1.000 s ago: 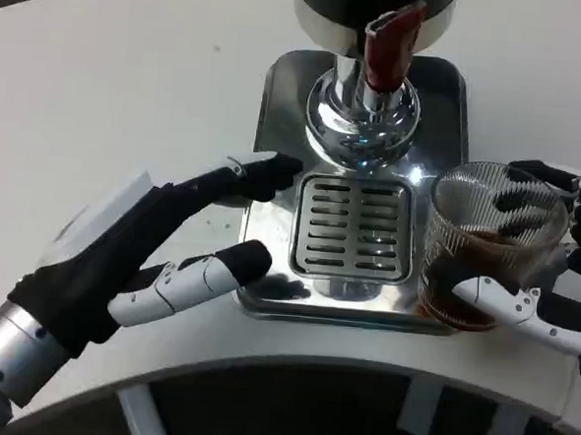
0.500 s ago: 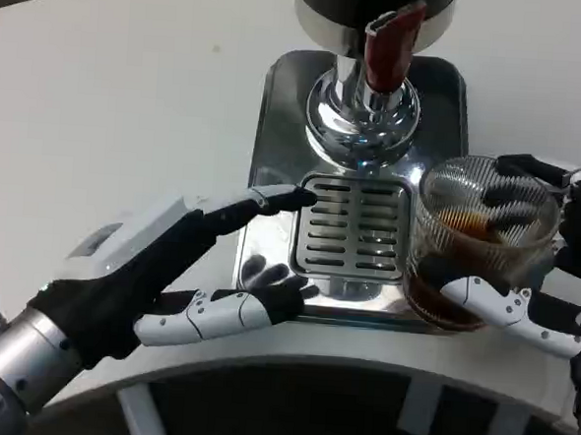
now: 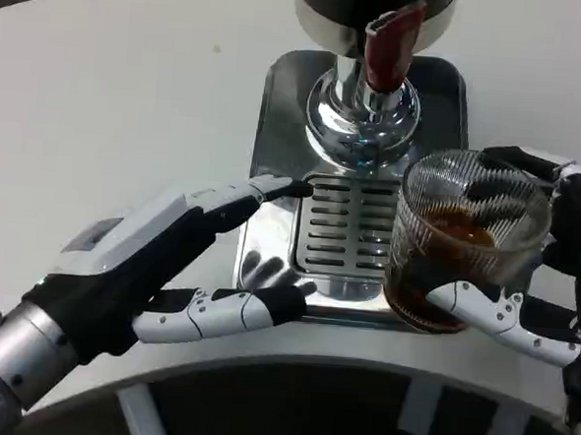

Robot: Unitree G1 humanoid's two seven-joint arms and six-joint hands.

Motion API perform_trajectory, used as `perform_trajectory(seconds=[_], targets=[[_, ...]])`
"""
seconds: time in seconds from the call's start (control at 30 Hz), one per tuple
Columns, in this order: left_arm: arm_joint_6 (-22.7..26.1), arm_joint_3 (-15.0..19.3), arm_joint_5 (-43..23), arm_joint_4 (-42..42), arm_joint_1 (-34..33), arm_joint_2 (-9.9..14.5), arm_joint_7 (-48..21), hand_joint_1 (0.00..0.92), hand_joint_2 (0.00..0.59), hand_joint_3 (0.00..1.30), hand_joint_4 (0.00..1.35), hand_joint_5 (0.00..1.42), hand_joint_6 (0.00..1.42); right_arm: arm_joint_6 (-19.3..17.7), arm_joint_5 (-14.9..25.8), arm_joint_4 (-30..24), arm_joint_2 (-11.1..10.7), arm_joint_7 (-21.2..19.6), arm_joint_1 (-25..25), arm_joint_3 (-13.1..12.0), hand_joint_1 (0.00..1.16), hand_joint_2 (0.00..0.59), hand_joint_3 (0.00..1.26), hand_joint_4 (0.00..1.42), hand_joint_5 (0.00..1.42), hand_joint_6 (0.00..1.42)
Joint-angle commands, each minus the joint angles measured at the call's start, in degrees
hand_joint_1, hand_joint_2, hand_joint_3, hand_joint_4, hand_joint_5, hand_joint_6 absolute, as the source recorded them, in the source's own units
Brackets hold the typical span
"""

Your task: Grasp the cup under the faucet to collect the drink, then remove the cup.

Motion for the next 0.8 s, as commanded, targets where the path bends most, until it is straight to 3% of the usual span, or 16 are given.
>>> perform_trajectory(seconds=[0.03,0.3,0.8], targets=[[1.37,0.50,0.12,-2.30,1.76,1.25,-0.52,0.000,0.099,0.16,0.07,0.08,0.11,-0.91,0.80,-2.85,0.60,0.46,0.60,0.97,1.09,0.101,0.94,1.04,1.16,1.26],[2.43,0.68,-0.22,-5.28,3.27,2.15,-1.24,0.000,0.098,0.16,0.05,0.07,0.10,-0.78,1.53,-3.85,0.49,2.48,1.25,2.83,1.09,0.101,0.95,1.05,1.18,1.27],[4.99,5.58,1.41,-11.39,9.29,4.78,-1.87,0.000,0.099,0.12,0.02,0.04,0.08,-1.97,1.71,-4.04,-0.32,6.04,1.46,5.38,1.09,0.101,0.96,1.05,1.18,1.27]])
